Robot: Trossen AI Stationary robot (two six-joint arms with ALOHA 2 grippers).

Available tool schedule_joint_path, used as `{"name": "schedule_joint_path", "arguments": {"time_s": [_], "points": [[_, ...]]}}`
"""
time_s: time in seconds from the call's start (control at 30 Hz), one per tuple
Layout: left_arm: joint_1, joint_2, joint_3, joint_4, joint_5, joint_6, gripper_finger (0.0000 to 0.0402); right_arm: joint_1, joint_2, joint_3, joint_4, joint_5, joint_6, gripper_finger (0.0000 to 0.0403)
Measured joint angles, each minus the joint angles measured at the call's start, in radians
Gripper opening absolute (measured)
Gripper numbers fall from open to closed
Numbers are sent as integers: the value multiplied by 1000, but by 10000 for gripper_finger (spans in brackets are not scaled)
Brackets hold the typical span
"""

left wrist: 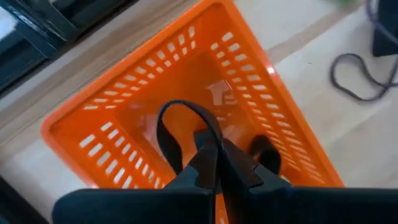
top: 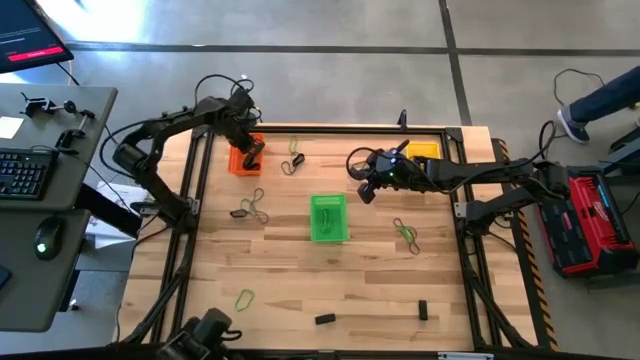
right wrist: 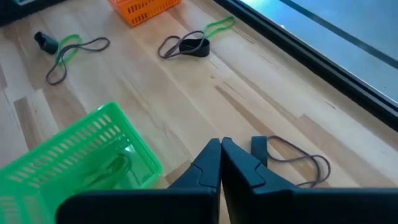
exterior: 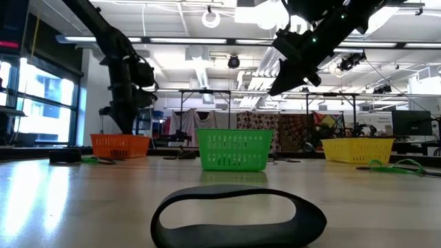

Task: Sort rubber bands into baskets
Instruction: Put the black rubber band into the orange bin

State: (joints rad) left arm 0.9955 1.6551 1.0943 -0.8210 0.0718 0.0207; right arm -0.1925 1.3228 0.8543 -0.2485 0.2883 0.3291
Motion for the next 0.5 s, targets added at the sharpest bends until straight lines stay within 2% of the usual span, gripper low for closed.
{"name": "schedule_joint_path", "arguments": {"time_s": [0.2, 0.5], "points": [[-8, 55, 0, 62, -80, -17, 0, 0, 0, 0, 0, -7, -78, 0], [-9, 100, 0, 120, -79, -5, 0, 0, 0, 0, 0, -11, -125, 0]]}}
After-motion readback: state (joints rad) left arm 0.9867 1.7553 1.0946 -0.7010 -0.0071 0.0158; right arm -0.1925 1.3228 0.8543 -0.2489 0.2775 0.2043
